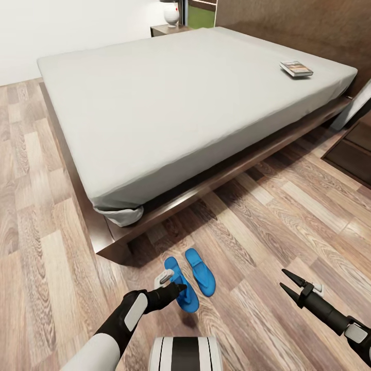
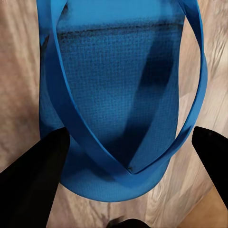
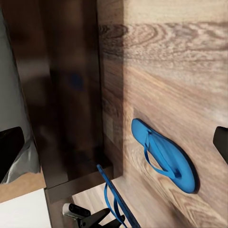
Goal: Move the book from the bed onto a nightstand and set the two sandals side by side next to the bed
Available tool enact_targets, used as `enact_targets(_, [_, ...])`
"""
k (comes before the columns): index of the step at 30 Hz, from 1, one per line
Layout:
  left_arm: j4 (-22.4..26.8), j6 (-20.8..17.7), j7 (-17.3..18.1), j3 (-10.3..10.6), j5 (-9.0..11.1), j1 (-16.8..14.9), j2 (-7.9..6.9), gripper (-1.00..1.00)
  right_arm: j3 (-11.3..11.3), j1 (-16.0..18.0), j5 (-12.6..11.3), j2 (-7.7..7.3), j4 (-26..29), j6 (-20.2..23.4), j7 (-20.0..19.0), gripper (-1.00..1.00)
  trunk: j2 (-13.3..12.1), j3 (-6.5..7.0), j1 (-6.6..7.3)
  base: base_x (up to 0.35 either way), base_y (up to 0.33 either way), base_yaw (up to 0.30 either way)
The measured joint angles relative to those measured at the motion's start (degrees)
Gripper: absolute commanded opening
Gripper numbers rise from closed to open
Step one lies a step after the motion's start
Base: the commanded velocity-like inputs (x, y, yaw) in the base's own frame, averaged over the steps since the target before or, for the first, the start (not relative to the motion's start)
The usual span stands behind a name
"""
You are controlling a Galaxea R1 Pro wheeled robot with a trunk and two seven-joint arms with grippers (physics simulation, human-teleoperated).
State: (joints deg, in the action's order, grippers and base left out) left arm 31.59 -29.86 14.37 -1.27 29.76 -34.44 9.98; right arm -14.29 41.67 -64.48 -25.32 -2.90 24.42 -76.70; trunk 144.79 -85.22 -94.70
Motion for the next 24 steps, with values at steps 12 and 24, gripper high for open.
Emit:
enact_targets(12, [0.07,0.44,0.11,0.0,-0.1,0.0,0.0,-1.0,-0.01,0.0,0.03,0.0,0.0,-0.02,0.0,1.0,0.01,-0.22,-0.03,0.0,0.0,0.0])
enact_targets(24, [0.09,0.77,0.2,-0.02,-0.1,0.0,0.0,-1.0,-0.03,0.0,0.03,0.0,0.0,-0.03,0.0,1.0,0.17,-2.88,-0.34,0.0,0.0,0.0])
